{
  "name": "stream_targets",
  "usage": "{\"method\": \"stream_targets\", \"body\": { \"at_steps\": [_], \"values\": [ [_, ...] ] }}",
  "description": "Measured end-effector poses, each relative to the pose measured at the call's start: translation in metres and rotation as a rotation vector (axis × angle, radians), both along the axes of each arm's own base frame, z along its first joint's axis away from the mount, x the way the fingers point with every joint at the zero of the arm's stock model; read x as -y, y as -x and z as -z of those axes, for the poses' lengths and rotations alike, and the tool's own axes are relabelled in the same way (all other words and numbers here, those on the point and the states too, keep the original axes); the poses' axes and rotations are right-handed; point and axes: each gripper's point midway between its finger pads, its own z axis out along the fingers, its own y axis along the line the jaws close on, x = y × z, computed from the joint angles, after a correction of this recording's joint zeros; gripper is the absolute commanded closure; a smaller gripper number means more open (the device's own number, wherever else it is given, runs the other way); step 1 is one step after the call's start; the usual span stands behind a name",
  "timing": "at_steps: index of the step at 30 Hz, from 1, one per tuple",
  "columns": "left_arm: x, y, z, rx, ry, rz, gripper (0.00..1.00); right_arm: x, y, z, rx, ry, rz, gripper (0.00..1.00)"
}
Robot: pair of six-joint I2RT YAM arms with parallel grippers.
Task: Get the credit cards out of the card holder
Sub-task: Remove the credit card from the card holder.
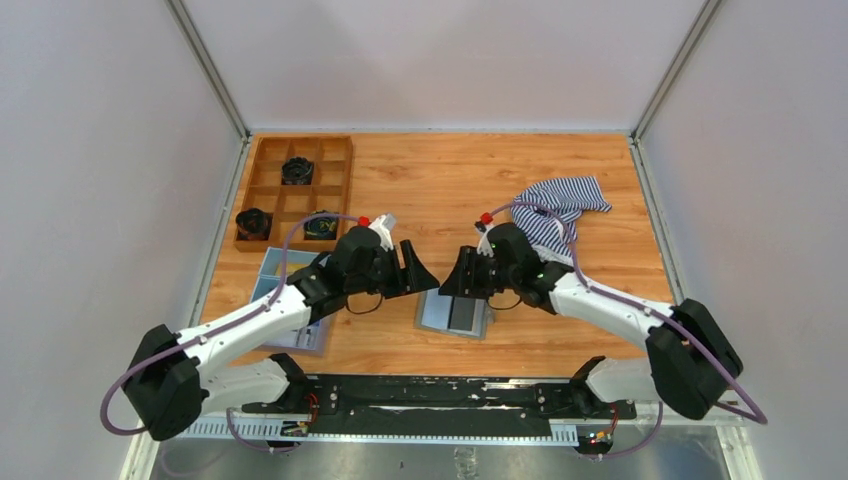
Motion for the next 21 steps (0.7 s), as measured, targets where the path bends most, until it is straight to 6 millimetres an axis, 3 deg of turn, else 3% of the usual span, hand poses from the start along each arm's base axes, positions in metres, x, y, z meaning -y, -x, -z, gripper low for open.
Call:
{"method": "stream_targets", "body": {
  "at_steps": [3, 7, 11, 18, 21],
  "values": [
    [0.018, 0.006, -0.002, 0.003, 0.032, 0.052, 0.38, 0.016, -0.006, -0.008, 0.038, 0.001, 0.046, 0.55],
    [0.046, 0.013, 0.002, -0.023, 0.028, 0.131, 0.40, 0.045, -0.005, 0.016, -0.011, 0.054, 0.116, 0.62],
    [0.070, 0.007, 0.012, -0.048, 0.016, 0.170, 0.41, 0.057, 0.001, 0.033, -0.064, 0.096, 0.137, 0.66],
    [0.074, 0.004, 0.058, -0.130, -0.062, 0.166, 0.43, 0.059, 0.003, 0.036, -0.071, 0.101, 0.139, 0.69],
    [0.073, 0.002, 0.066, -0.147, -0.073, 0.159, 0.45, 0.061, 0.006, 0.041, -0.081, 0.107, 0.140, 0.69]
  ]
}}
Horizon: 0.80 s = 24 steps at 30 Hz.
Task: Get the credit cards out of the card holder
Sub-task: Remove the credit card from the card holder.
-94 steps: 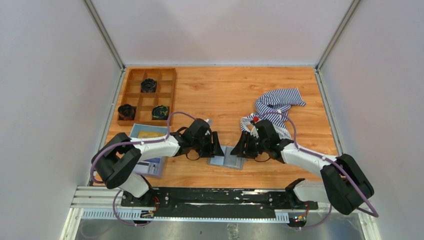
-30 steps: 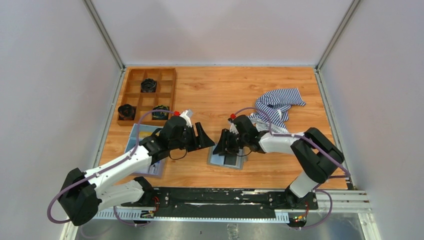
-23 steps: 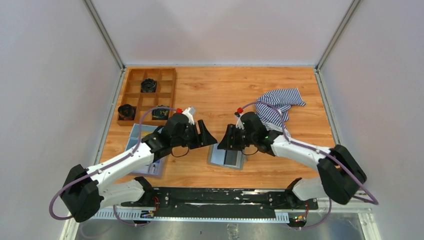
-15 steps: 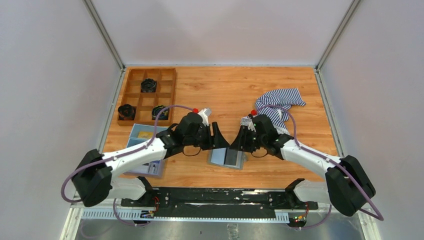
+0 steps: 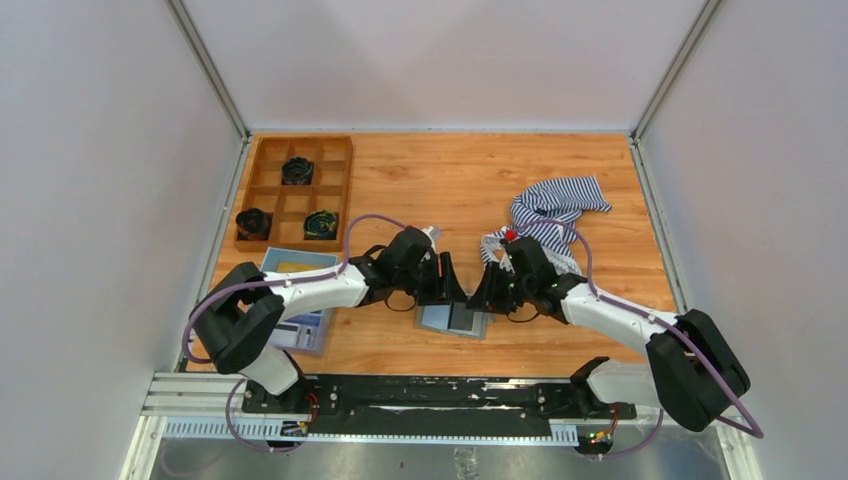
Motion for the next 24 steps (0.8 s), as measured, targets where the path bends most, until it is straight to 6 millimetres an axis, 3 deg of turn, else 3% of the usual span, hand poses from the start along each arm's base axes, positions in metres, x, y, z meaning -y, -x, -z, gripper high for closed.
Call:
{"method": "stream_targets", "body": {
  "at_steps": [6, 14, 24],
  "values": [
    [-0.006, 0.000, 0.015, -0.024, -0.016, -0.011, 0.50, 0.006, 0.008, 0.012, -0.031, 0.015, 0.006, 0.70],
    [-0.012, 0.003, 0.039, -0.068, -0.058, -0.016, 0.61, 0.005, 0.009, 0.015, -0.038, 0.004, 0.009, 0.74],
    [-0.023, 0.004, 0.053, -0.094, -0.079, -0.038, 0.61, 0.004, 0.009, 0.007, -0.021, -0.019, 0.014, 0.74]
  ]
}}
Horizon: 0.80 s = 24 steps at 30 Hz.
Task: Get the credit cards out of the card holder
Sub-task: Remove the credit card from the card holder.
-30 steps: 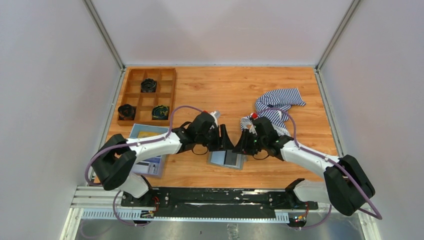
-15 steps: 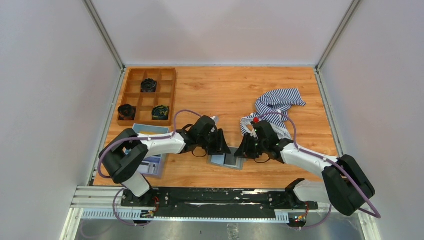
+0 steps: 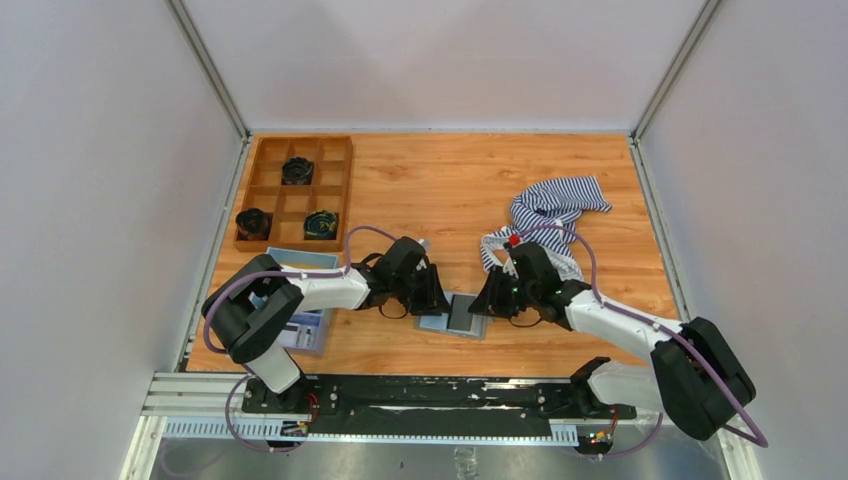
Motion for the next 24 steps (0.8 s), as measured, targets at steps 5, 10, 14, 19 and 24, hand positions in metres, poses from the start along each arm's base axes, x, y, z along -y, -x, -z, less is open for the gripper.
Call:
{"method": "stream_targets", "body": {
  "at_steps": [5, 10, 14, 19, 24],
  "values": [
    [-0.001, 0.000, 0.000, 0.002, 0.007, -0.001, 0.61, 0.000, 0.000, -0.005, 0.018, -0.015, 0.001, 0.74],
    [0.000, 0.000, -0.001, 0.004, 0.014, 0.002, 0.61, -0.004, -0.002, -0.004, 0.018, -0.030, -0.002, 0.74],
    [0.001, 0.001, -0.002, 0.004, 0.018, 0.005, 0.61, -0.007, -0.003, -0.002, 0.011, -0.038, -0.007, 0.75],
    [0.002, 0.001, -0.003, 0.005, 0.025, 0.008, 0.61, -0.006, -0.002, 0.004, -0.007, -0.033, -0.004, 0.75],
    [0.003, 0.001, -0.004, 0.006, 0.033, 0.013, 0.61, -0.003, 0.000, 0.005, -0.003, -0.028, 0.014, 0.73]
  ]
}}
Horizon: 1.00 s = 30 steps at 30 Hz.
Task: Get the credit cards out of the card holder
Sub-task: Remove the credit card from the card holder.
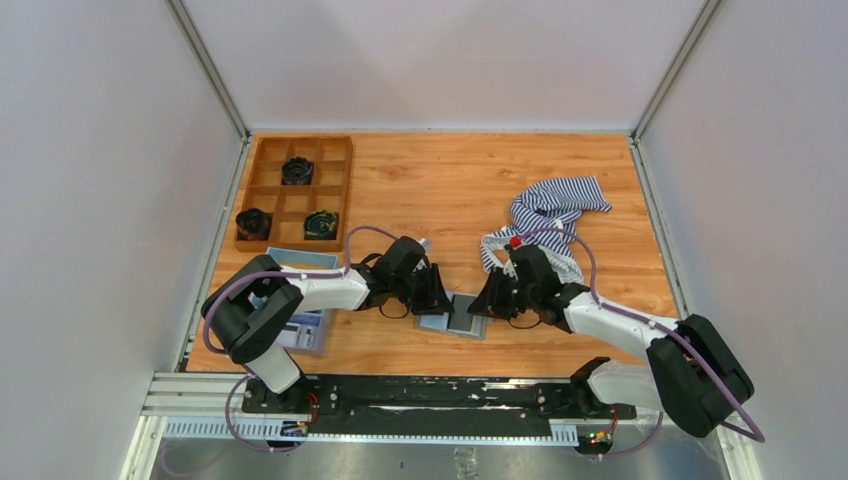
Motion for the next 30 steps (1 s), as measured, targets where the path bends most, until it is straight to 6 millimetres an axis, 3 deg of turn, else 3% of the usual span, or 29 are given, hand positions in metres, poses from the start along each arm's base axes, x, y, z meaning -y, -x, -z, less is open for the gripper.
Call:
{"method": "stream_targets", "body": {
  "at_steps": [20, 25, 30],
  "values": [
    [0.007, 0.000, -0.011, 0.024, 0.046, 0.030, 0.61, -0.001, -0.001, 0.005, -0.007, 0.004, -0.002, 0.74],
    [0.008, 0.001, -0.006, 0.013, 0.044, 0.036, 0.69, -0.006, -0.002, 0.005, -0.010, -0.017, -0.016, 0.74],
    [0.007, -0.003, -0.006, 0.015, 0.048, 0.030, 0.66, -0.008, -0.003, 0.005, -0.010, -0.028, -0.022, 0.75]
  ]
}}
